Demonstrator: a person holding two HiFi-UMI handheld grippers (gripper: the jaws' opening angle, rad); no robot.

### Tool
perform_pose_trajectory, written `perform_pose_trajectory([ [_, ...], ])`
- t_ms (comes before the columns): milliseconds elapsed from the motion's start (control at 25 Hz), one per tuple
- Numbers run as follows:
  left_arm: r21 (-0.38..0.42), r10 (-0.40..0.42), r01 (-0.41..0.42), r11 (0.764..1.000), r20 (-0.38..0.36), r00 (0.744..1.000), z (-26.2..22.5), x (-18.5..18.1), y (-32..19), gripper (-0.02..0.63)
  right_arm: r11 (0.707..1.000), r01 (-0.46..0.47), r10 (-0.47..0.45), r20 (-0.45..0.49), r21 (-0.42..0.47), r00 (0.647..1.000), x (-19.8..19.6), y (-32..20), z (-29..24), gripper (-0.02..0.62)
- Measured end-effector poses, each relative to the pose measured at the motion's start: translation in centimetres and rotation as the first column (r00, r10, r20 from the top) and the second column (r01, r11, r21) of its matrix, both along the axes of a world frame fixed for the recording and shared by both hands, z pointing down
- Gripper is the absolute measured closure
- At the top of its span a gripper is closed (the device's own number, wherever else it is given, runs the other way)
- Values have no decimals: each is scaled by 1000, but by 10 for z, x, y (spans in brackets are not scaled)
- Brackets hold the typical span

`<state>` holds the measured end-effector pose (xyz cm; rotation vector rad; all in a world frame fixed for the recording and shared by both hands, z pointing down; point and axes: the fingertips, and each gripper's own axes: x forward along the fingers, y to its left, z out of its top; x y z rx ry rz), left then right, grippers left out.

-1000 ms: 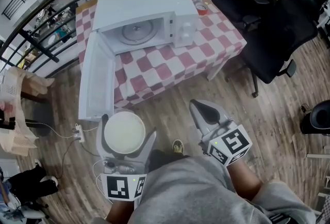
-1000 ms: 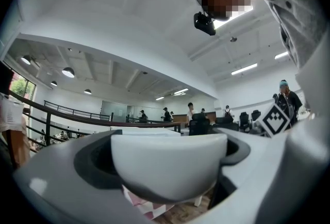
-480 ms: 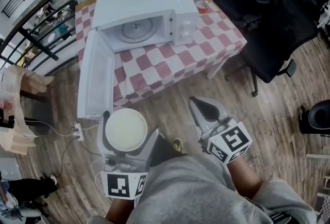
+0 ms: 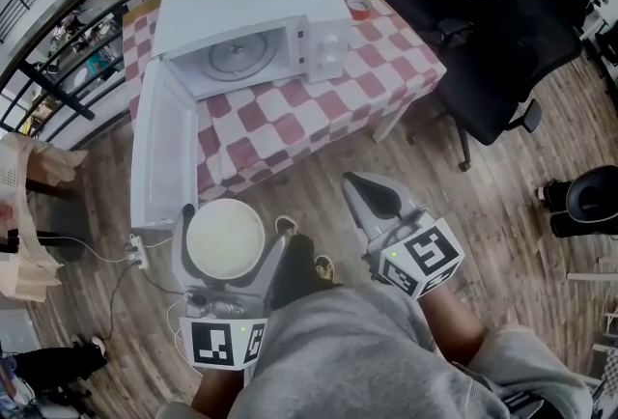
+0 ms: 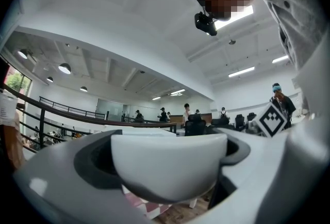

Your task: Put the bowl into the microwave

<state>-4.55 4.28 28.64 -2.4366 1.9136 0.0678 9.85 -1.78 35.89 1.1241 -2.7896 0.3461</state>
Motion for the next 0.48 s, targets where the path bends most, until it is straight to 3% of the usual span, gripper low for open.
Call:
perform_pose_trajectory([
  [480,-10,24,-24,1000,-20,1000,7,-8,-43,71,1000,-3,3,-17,-9,1000,-13,-38,4,598],
])
